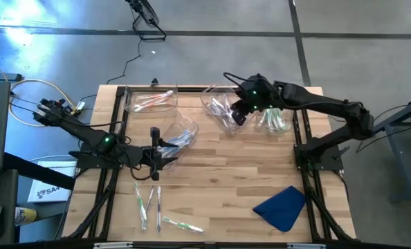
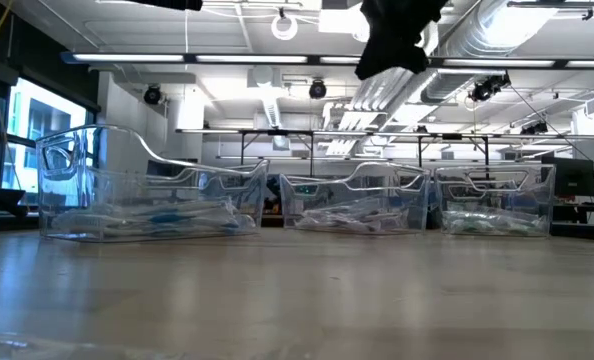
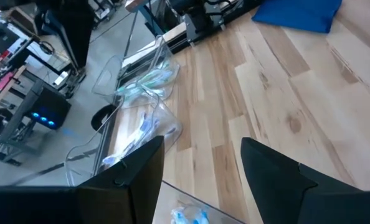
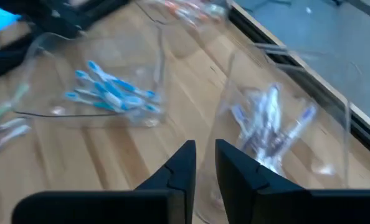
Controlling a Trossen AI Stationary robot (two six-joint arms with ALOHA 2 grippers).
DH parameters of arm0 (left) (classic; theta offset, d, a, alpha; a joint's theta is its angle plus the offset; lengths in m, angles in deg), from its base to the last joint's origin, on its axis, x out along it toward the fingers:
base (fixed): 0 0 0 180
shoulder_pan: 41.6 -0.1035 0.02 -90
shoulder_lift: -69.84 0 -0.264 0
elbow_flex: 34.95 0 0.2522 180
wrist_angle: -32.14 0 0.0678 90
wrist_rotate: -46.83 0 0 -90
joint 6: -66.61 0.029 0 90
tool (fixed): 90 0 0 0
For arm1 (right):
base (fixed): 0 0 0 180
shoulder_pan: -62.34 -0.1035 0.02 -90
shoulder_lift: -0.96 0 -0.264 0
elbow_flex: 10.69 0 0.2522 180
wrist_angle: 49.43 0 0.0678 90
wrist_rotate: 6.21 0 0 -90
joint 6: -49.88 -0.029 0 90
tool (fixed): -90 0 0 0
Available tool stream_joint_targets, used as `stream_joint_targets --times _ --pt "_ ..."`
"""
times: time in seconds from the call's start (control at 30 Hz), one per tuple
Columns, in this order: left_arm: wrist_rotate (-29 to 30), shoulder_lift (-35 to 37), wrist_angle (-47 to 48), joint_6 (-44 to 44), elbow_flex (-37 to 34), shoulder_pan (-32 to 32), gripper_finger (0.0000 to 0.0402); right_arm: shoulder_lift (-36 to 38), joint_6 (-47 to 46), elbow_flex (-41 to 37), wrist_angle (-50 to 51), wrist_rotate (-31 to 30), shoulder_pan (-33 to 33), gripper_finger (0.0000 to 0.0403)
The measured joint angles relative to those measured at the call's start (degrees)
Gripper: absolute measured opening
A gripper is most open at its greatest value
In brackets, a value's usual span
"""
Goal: Pick & Place Toothbrushes
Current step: Put the green toothbrush into the top right transparent bin
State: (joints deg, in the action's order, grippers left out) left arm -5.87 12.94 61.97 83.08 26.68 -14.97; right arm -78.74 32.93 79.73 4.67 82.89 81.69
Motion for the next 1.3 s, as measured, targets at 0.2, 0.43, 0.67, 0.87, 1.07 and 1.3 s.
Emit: stream_joint_targets --times 0.2,0.43,0.67,0.87,1.07,1.3 --pt "-0.48 0.02 0.14 -1.90 0.00 0.00 0.0207 -0.16 0.93 0.00 -2.90 0.39 -1.84 0.0050" --pt "3.07 0.02 -0.02 -3.72 0.00 0.00 0.0207 0.38 0.38 -4.04 -6.60 2.78 -5.77 0.0031" --pt "7.19 0.02 0.10 -2.80 0.00 0.00 0.0207 3.35 0.20 -20.55 -32.60 2.81 -12.76 0.0011" --pt "6.80 0.02 3.77 -2.85 0.02 0.00 0.0207 2.56 -2.84 -35.90 -64.54 2.50 -19.87 0.0009" --pt "6.63 0.02 7.33 -4.92 0.02 0.00 0.0207 2.47 -5.13 -43.56 -73.44 -4.02 -25.92 0.0009" --pt "-2.31 0.04 8.17 -6.43 0.02 0.02 0.0207 2.26 -5.75 -46.26 -73.19 -9.60 -29.58 0.0009"
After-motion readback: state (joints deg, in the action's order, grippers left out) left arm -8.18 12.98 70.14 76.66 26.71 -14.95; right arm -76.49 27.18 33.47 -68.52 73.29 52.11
